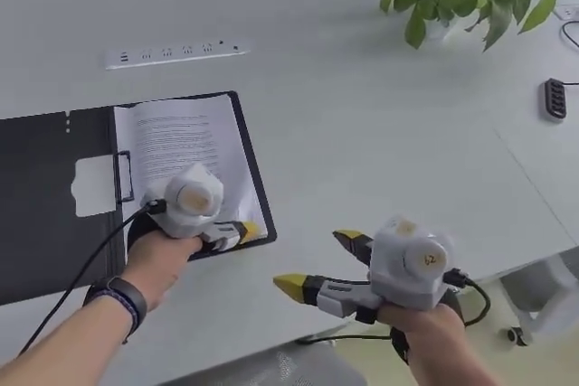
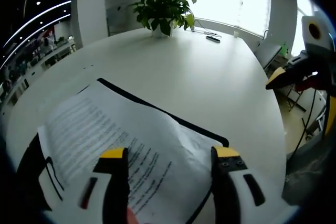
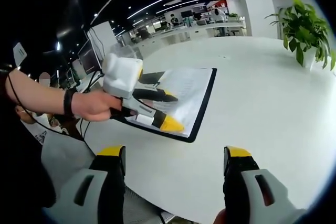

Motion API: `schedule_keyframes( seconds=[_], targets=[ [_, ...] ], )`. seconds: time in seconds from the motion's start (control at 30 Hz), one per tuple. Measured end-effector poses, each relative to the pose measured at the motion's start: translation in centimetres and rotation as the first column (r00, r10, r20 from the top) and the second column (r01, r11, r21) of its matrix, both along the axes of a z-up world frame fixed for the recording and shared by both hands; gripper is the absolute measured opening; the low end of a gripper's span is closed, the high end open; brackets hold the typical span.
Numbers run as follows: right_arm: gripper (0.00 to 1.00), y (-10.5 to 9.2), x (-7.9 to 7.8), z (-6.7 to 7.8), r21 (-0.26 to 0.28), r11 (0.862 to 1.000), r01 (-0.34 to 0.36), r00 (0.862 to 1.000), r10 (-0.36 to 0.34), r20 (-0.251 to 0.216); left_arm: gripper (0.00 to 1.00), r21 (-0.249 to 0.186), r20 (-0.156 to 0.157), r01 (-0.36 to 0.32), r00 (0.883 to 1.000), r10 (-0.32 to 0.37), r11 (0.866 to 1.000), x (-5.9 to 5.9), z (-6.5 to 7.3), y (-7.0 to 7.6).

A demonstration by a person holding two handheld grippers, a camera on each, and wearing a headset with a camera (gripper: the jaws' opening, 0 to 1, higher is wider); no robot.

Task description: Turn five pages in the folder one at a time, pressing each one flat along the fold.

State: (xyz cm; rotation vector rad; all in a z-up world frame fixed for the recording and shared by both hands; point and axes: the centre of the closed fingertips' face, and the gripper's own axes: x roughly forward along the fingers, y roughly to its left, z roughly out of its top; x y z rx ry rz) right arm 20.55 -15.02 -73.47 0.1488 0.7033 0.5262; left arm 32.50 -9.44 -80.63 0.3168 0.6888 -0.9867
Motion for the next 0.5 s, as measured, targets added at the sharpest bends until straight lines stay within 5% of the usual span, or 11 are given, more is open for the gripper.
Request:
schedule_keyframes(
  seconds=[0.5],
  targets=[
    [0.71,1.3,4.0,-0.1,0.046,0.998,-0.032,0.999,0.031,0.020,0.63,-0.003,0.003,-0.006,1.000,0.006,1.000,0.1,-0.1,0.0]
  ],
)
